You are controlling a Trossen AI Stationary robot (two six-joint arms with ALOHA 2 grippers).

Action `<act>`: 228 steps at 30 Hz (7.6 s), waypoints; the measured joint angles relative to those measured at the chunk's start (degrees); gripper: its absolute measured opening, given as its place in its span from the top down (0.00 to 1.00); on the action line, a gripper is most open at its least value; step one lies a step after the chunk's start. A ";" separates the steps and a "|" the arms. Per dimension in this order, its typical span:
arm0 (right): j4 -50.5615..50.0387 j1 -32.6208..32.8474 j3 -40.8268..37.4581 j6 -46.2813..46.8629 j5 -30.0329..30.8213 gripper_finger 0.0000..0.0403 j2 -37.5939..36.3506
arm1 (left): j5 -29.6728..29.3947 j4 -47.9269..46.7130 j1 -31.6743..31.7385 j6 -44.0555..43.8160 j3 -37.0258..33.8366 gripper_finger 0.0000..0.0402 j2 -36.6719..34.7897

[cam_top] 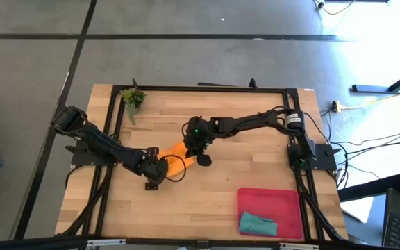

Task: Roll microfiber towels into tight, uniform cylinder then place into a basket
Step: Roll the orange microfiber cloth

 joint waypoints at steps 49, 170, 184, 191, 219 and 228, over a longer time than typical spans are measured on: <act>-3.10 -1.47 0.00 6.13 3.16 0.98 6.44 | -3.76 -7.95 -1.62 -11.24 -0.15 0.79 -5.37; -20.78 5.65 5.24 -11.37 18.44 0.61 -3.18 | -1.67 -7.37 -4.50 -2.29 6.16 1.00 5.94; 5.82 7.51 -8.57 -16.82 18.44 0.61 -2.87 | -1.73 -7.34 -4.48 -3.31 6.16 1.00 5.95; 20.72 7.10 -16.61 -18.39 18.35 0.61 -2.87 | -1.79 -7.30 -4.46 -3.62 6.16 1.00 5.93; 30.58 6.95 -20.52 -16.62 20.95 0.97 1.56 | -0.40 -8.54 -4.13 -3.39 7.81 1.00 5.62; 29.21 6.81 -20.46 -13.63 20.70 0.98 1.54 | 10.54 -8.61 0.72 -2.82 8.61 1.00 1.29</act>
